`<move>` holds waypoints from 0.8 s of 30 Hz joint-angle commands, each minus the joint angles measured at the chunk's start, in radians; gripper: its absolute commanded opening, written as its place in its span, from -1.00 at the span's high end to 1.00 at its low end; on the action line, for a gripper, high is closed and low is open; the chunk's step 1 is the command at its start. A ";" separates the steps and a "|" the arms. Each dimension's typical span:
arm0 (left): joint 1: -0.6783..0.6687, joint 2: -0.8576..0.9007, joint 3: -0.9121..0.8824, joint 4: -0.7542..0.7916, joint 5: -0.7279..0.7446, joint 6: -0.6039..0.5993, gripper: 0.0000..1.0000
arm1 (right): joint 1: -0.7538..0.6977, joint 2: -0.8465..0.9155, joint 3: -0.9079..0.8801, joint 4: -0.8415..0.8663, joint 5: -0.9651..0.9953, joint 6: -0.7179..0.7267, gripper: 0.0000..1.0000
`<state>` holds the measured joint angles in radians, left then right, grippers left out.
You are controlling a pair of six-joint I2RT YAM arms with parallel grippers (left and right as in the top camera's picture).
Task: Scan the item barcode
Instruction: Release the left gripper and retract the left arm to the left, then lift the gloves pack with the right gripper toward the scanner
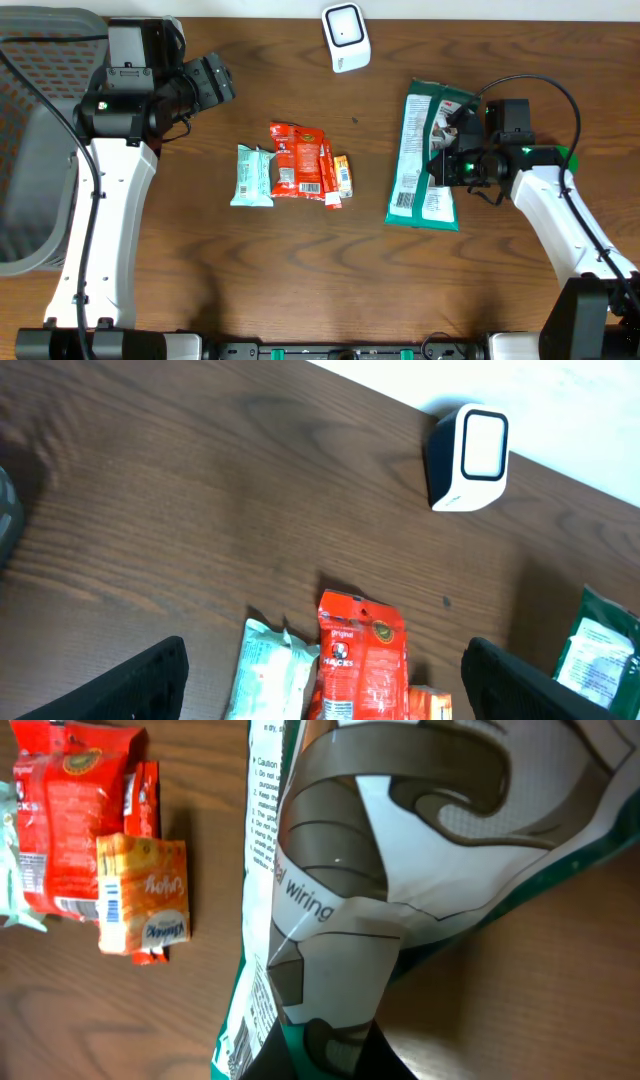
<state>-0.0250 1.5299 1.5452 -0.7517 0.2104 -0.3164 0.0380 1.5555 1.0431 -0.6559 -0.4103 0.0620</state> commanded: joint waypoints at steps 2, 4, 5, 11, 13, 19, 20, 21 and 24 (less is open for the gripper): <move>0.003 -0.008 0.003 0.000 -0.002 0.008 -0.75 | 0.010 -0.028 0.082 -0.040 -0.006 0.024 0.98; 0.003 -0.008 0.003 0.000 -0.002 0.008 -0.75 | 0.010 -0.028 0.101 -0.067 -0.006 0.024 0.98; 0.003 -0.008 0.003 0.000 -0.002 0.008 -0.75 | 0.010 -0.028 0.110 -0.079 -0.006 0.024 0.98; 0.003 -0.008 0.003 0.000 -0.002 0.008 -0.75 | 0.010 -0.028 0.167 -0.135 -0.006 0.010 0.98; 0.003 -0.008 0.003 0.000 -0.002 0.007 -0.75 | 0.010 -0.028 0.202 -0.166 -0.005 -0.027 0.98; 0.003 -0.008 0.003 0.000 -0.002 0.008 -0.75 | 0.011 -0.028 0.338 -0.257 -0.004 -0.122 0.98; 0.003 -0.008 0.003 0.000 -0.002 0.008 -0.75 | 0.016 -0.028 0.364 -0.270 0.001 -0.143 0.98; 0.003 -0.008 0.003 0.000 -0.002 0.008 -0.75 | 0.023 -0.028 0.385 -0.277 0.015 -0.151 0.98; 0.003 -0.008 0.003 0.000 -0.002 0.008 -0.75 | 0.056 -0.028 0.446 -0.299 0.072 -0.181 0.98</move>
<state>-0.0250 1.5295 1.5452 -0.7521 0.2104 -0.3164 0.0601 1.5528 1.4380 -0.9443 -0.3782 -0.0536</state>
